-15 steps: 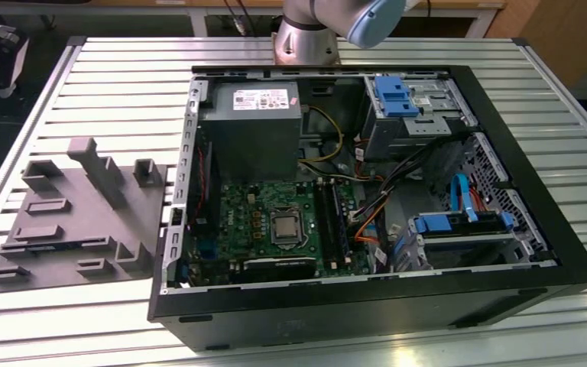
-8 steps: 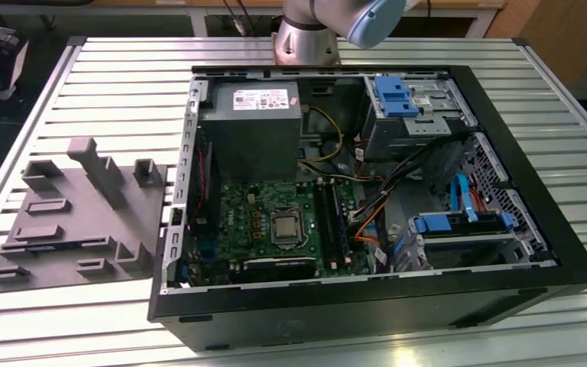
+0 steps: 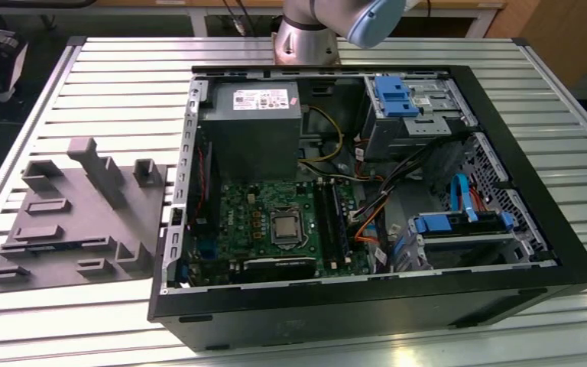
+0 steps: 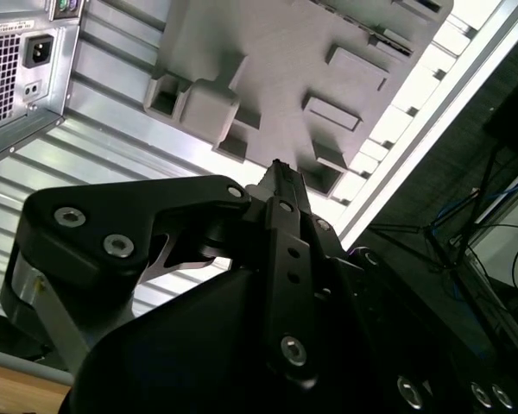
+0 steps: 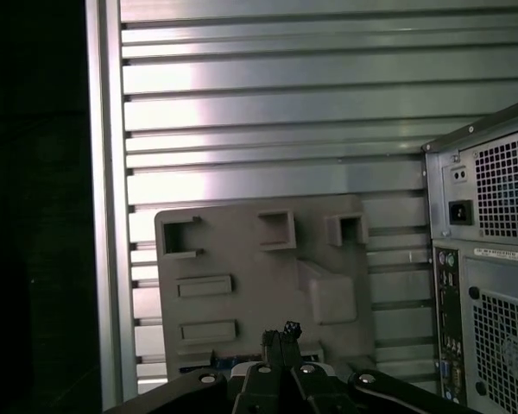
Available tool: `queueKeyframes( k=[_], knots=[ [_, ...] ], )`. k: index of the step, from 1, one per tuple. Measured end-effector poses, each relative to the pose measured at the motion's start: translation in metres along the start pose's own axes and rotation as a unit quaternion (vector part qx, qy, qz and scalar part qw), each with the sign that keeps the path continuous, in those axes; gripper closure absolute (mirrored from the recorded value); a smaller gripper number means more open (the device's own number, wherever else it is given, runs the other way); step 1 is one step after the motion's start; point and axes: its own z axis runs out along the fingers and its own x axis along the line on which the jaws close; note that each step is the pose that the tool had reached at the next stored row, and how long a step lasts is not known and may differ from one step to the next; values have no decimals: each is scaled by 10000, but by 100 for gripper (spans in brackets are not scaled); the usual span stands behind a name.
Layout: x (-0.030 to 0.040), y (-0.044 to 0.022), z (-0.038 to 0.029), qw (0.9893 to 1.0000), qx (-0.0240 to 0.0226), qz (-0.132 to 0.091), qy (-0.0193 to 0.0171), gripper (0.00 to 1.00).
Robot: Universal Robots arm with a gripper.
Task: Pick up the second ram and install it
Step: 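Reach for the second ram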
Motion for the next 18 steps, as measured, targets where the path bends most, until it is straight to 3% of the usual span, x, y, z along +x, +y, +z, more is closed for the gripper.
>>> queueKeyframes(
  k=[18],
  knots=[
    [29,-24,35,10000,0,0,0,89]
  ],
)
